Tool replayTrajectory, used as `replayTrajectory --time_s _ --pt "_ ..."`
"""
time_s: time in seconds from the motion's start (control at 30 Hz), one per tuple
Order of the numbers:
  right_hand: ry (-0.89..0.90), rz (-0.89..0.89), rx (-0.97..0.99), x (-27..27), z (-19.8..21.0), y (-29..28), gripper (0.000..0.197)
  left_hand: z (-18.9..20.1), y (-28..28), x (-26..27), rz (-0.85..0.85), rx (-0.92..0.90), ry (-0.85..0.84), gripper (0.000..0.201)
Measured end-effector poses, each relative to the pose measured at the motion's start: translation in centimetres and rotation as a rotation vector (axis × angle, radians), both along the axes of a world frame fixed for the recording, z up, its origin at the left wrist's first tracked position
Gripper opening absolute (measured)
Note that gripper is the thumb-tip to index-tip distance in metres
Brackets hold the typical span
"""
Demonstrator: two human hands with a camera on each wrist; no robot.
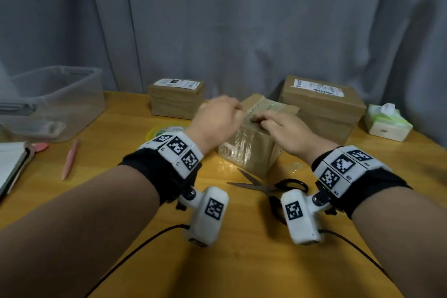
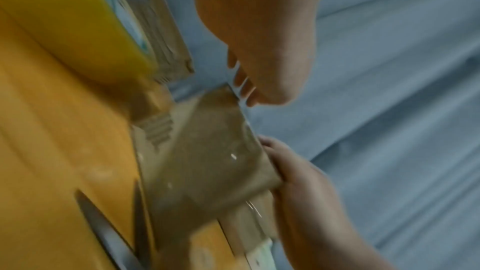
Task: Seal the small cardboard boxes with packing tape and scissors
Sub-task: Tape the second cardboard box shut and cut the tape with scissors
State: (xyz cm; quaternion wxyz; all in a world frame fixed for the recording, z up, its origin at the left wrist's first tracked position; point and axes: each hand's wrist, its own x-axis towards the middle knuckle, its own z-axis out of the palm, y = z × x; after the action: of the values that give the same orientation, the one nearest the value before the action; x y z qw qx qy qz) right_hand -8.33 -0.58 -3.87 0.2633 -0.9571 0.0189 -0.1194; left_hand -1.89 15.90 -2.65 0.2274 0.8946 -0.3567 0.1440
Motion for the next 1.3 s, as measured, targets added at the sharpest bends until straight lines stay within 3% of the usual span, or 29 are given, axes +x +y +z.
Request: replayTrajectory --time_s 0.13,0.23,0.3,0.43,0.53,0.63,0.8,0.9,1.0,1.1,1.2,1.3 --pt "-0.134 -0.029 0.334 -0.2 0.4 -0.8 0.026 0.5 -3.6 -2.9 -0.037 0.370 -0.051 0.046" --pt "-0.153 -0.030 0.381 -0.4 1.0 -1.0 0.022 1.1 -4.7 -3.1 -0.024 0.477 -0.086 0.041" --pt "-0.120 -0.015 0.293 -0.2 1.1 -1.2 0.023 1.4 -4.7 -2.6 -0.025 0.507 -0.089 0.050" --pt "0.041 0.051 -0.192 -0.1 1.0 -1.7 0.036 2.6 -2.0 -0.9 -0.082 0.606 -0.013 0.060" --pt "0.142 0.021 -0.314 -0.5 0.9 -2.6 0.043 2.8 0.7 0.3 -0.069 0.663 0.101 0.060" --pt "0.160 -0.061 -0.319 -1.1 0.5 -3.6 0.054 1.9 1.8 0.7 -0.077 0.615 0.130 0.061" --pt "0.069 -0.016 0.191 -3.0 -0.7 -3.5 0.053 0.9 0.3 -0.4 -0.036 0.608 -0.102 0.055" --pt "-0.068 -0.056 0.325 -3.5 -2.4 -3.5 0.062 -0.1 -1.5 -1.8 0.066 0.571 -0.289 0.063" --pt "0.015 -0.153 0.517 -3.7 -4.2 -3.6 0.056 -1.6 -1.9 -2.7 0.184 0.489 -0.351 0.065" --pt "0.132 -0.241 0.330 -4.0 -5.4 -3.7 0.034 -2.6 -0.9 -3.1 0.243 0.324 -0.269 0.060" --pt "0.160 -0.258 0.234 -4.0 -4.8 -3.1 0.036 -3.4 0.7 -3.4 0.249 0.062 -0.173 0.064" --pt "0.174 -0.227 0.297 -3.6 -4.3 -2.2 0.042 -4.1 2.2 -3.0 0.235 -0.265 0.165 0.062"
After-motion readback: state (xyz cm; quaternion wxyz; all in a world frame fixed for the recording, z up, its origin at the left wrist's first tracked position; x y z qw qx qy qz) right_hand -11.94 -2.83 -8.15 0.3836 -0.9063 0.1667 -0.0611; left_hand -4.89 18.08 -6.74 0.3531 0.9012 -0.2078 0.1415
